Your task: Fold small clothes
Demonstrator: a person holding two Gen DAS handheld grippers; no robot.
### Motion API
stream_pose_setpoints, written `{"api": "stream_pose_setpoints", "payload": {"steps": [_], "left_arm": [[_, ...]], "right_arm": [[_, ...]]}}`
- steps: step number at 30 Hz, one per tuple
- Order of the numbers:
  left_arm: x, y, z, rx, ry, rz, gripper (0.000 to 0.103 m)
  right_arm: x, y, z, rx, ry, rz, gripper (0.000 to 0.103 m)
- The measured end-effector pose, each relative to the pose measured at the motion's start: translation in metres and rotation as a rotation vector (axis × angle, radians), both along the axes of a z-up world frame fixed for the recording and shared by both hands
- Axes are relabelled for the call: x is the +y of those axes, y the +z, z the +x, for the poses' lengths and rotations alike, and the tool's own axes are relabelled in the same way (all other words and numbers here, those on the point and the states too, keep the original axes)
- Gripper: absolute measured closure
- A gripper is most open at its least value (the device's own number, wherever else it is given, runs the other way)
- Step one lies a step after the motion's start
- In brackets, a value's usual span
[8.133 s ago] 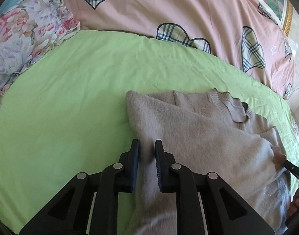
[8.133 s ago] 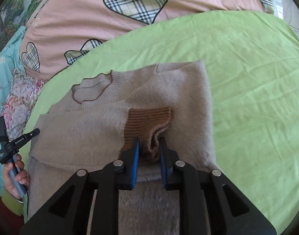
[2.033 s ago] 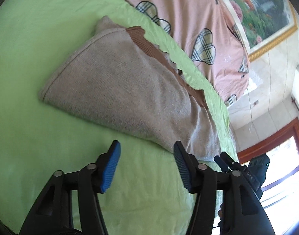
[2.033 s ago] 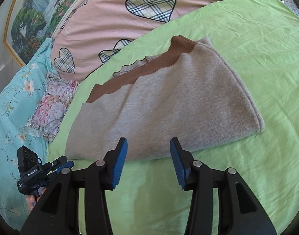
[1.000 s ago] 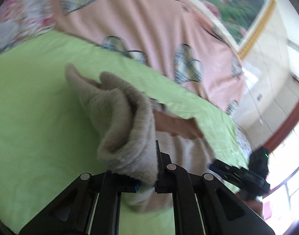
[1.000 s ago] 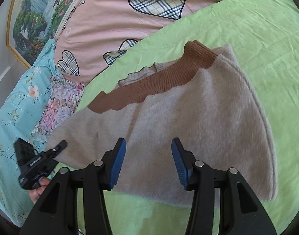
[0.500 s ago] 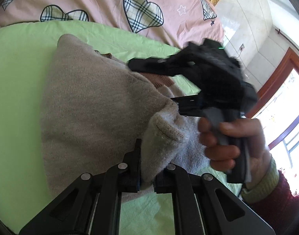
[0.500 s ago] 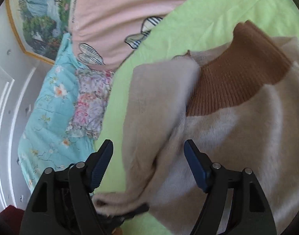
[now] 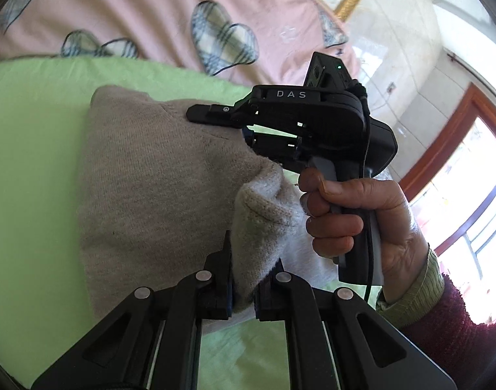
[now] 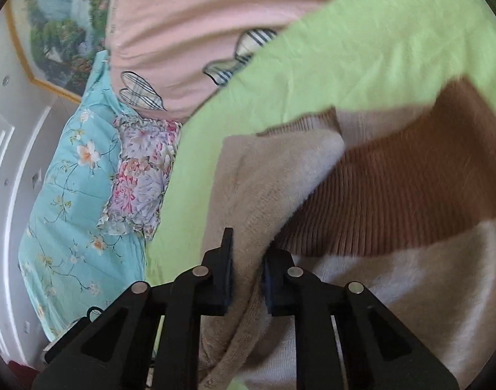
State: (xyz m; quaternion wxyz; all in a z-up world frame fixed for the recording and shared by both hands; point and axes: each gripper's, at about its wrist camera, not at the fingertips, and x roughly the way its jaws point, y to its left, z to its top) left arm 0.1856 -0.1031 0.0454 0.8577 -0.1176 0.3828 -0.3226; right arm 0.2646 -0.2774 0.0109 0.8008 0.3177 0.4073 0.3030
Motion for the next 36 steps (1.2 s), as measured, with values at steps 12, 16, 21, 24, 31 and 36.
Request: {"api": "stream_pose_setpoints", "payload": {"steps": [12,16,21,24,31,36], "left_arm": [[-0.110,-0.044,0.008,0.110,-0.159,0.035,0.096],[-0.121,-0.036,0.000,0.072,-0.185,0.026,0.096],[-0.135,-0.054,0.006,0.116,-0.180,0.063,0.095],[-0.129,-0.052,0.004,0.137,-0.187,0.037,0.087],[-0.096,-0.030,-0.021,0.151,-0.237,0.050,0.056],[-0.037,-0.011,-0.020,0.108,-0.126,0.061,0.039]], "right_arm": [[-0.104,-0.022,-0.036,0.013,-0.148,-0.256,0.087],[-0.122,-0.019,-0.047,-0.039,-0.175,-0.238,0.087],[-0.113,-0.022,-0.041,-0.060,-0.183,-0.422,0.087],[-0.114,-0.028,-0.044,-0.070,-0.200,-0.429,0.086],[-0.122,-0.015,-0.075,-0.071,-0.272,-0.476,0.056],[-0.124,-0.028,-0.106,-0.023,-0.259,-0.482,0.052]]}}
